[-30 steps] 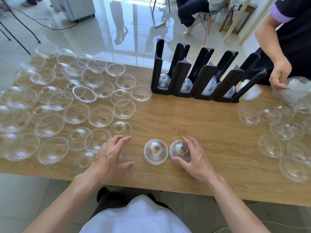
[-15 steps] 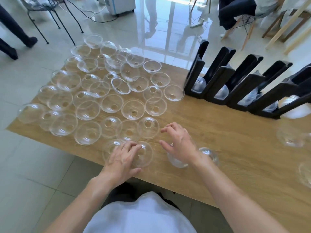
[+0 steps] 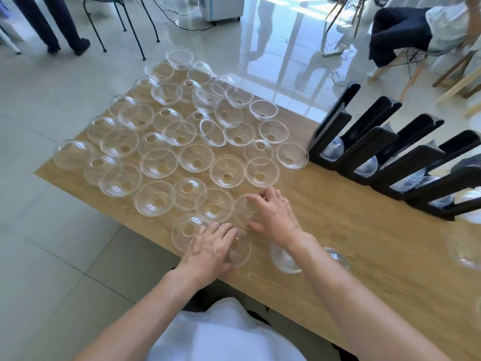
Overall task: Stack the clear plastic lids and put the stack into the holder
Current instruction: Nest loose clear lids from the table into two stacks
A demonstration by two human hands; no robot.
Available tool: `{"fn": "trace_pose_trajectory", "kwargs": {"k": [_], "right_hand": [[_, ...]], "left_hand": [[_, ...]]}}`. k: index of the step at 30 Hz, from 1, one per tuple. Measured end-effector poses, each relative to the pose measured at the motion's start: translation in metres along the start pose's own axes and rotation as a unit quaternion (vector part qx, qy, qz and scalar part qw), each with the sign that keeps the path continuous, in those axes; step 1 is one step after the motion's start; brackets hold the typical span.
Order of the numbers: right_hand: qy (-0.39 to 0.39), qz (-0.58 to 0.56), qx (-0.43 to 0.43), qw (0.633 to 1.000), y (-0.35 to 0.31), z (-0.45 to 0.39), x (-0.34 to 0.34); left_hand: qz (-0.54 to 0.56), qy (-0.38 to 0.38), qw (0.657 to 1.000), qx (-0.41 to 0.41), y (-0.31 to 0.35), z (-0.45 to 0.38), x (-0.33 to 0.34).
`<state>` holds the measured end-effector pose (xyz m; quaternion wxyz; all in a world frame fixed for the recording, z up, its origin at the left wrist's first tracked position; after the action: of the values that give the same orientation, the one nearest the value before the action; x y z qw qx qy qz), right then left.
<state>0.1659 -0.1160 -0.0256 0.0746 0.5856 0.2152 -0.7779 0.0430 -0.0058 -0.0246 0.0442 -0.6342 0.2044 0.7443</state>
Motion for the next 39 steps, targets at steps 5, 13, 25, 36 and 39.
{"fn": "trace_pose_trajectory", "kwargs": {"k": [5,13,25,36,39], "right_hand": [[-0.05,-0.055,0.053,0.996,0.024,0.009,0.005],[0.012,-0.11,0.079,0.991,0.045,0.022,-0.038],[0.116,-0.207,0.211,0.948,0.152,0.12,-0.091],[0.053,-0.24,0.284,0.927,0.176,0.179,0.014],[0.063,-0.254,0.292,0.92,0.175,0.178,0.017]], "left_hand": [[0.013,-0.006,1.0,-0.004,-0.005,-0.002,0.006],[0.025,0.016,1.0,0.009,-0.001,-0.005,-0.001],[0.116,0.11,0.985,0.06,0.037,-0.041,-0.039],[0.124,0.084,0.981,0.122,0.078,-0.086,-0.033],[0.119,0.074,0.981,0.131,0.085,-0.096,-0.023]]}}
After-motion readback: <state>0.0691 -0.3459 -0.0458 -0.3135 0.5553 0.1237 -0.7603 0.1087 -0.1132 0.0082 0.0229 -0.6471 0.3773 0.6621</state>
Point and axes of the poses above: each hand's wrist, its own z-axis away from the middle knuckle, its own x-axis out of the palm, y = z × x, the point moved 8 cm from there along -z, towards the middle knuckle, and after that the axes turned 12 degrees about x, right-handed, at the moved point
